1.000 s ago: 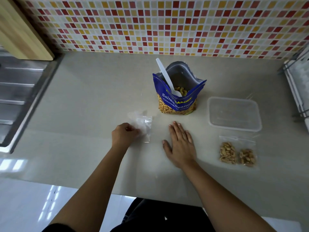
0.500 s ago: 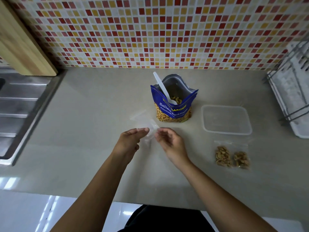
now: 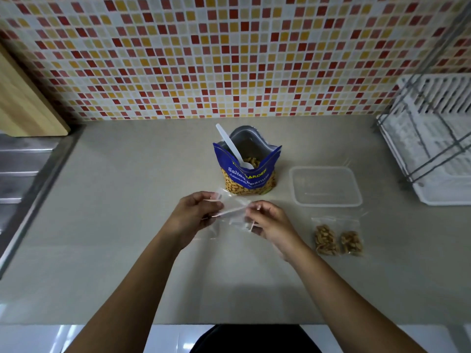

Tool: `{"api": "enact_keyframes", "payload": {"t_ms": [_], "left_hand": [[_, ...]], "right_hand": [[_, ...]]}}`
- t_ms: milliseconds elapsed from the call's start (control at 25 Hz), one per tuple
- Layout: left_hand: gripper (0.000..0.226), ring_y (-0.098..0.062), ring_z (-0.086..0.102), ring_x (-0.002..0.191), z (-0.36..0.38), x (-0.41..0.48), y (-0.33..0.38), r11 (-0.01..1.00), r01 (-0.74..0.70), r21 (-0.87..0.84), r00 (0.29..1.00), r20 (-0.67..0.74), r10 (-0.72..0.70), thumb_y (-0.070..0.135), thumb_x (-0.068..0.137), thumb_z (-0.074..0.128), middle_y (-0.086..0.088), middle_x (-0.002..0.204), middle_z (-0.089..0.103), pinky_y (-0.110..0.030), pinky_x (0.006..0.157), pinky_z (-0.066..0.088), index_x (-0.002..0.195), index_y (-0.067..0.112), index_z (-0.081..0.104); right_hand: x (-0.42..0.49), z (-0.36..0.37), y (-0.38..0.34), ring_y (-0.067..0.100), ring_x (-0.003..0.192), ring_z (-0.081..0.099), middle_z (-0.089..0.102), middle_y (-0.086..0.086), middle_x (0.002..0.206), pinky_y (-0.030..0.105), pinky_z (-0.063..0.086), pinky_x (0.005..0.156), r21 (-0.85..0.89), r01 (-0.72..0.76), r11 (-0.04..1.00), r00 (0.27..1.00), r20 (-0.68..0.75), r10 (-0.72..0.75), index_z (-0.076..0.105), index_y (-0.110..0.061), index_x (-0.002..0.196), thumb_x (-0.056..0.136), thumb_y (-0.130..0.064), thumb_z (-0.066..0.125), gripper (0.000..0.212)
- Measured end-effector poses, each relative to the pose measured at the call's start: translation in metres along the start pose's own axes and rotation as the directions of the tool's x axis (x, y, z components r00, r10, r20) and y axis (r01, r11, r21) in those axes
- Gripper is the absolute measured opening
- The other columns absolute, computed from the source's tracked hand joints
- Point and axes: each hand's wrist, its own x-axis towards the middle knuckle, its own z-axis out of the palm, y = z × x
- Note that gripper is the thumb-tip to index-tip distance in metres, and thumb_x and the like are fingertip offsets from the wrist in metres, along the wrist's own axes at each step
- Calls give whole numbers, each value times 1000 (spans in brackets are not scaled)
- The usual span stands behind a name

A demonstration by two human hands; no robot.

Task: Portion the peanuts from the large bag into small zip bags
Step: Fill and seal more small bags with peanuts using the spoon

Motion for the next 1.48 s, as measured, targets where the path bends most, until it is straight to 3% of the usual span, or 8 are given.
{"api": "enact_keyframes", "payload": {"t_ms": [120, 160, 320, 560, 840, 960, 1200, 1480], "left_hand": [[10, -9, 62, 56, 12, -2, -5, 996, 41, 78, 995, 90, -48, 4, 82, 66, -4, 69, 66, -19, 54, 52, 91, 9, 63], [5, -9, 65, 58, 16, -3, -6, 999, 45, 28, 993, 105, -47, 8, 86, 63, -4, 72, 67, -20, 55, 54, 91, 9, 63], [20, -12, 71, 64, 23, -4, -8, 965, 93, -244, 987, 151, -57, 11, 95, 47, -5, 74, 73, -20, 55, 57, 93, 5, 66], [21, -11, 71, 63, 29, -8, -4, 942, 119, -315, 974, 221, -49, 1, 92, 45, -6, 72, 74, -18, 55, 57, 95, 4, 66], [15, -8, 63, 50, 36, -7, -5, 941, 138, -309, 972, 226, -68, -4, 84, 55, -3, 63, 69, -17, 49, 54, 90, 2, 67], [16, -7, 61, 50, 39, -9, -5, 930, 151, -335, 966, 249, -67, -3, 82, 55, -4, 62, 68, -16, 50, 53, 85, 3, 70], [12, -13, 67, 70, 42, -6, -5, 957, 59, -285, 984, 179, -8, -3, 90, 51, -8, 82, 68, -23, 63, 58, 92, 6, 59], [11, -8, 64, 61, 51, -8, -4, 946, 42, -321, 983, 182, 18, -1, 83, 58, 3, 66, 68, -17, 53, 53, 83, 10, 60]], "right_hand": [[-4, -6, -3, 6, 61, 58, 61, -1, 71, 17, 50, 60, 117, -17, 993, 998, -52, 24, 57, -15, 79, 84, -4, 64, 15], [-4, -8, -3, 7, 59, 55, 61, 1, 71, 17, 47, 58, 83, 12, 996, 998, -67, -7, 57, -15, 78, 81, -2, 67, 16], [-7, -19, -6, 8, 52, 42, 54, 3, 63, 14, 38, 48, -6, 110, 994, 987, -114, -110, 61, -13, 77, 78, -4, 71, 13], [-8, -27, -16, 6, 52, 51, 62, -4, 57, 15, 44, 53, -37, 140, 989, 985, -100, -143, 66, -14, 77, 79, -3, 70, 11], [-9, -29, -18, 14, 64, 56, 63, 1, 64, 23, 48, 62, -110, 109, 988, 990, -79, -118, 65, -16, 80, 79, -4, 70, 13], [-11, -27, -17, 12, 64, 60, 62, 2, 69, 20, 50, 63, -118, 78, 990, 993, -75, -87, 64, -16, 82, 80, -2, 68, 15], [-11, -30, -18, 6, 59, 59, 64, 1, 69, 15, 50, 59, -113, 125, 986, 984, -114, -137, 65, -16, 81, 80, -2, 68, 15], [-10, -26, -21, 9, 68, 61, 68, -5, 71, 22, 50, 64, -87, 122, 989, 985, -115, -132, 63, -18, 79, 78, -1, 70, 19]]}}
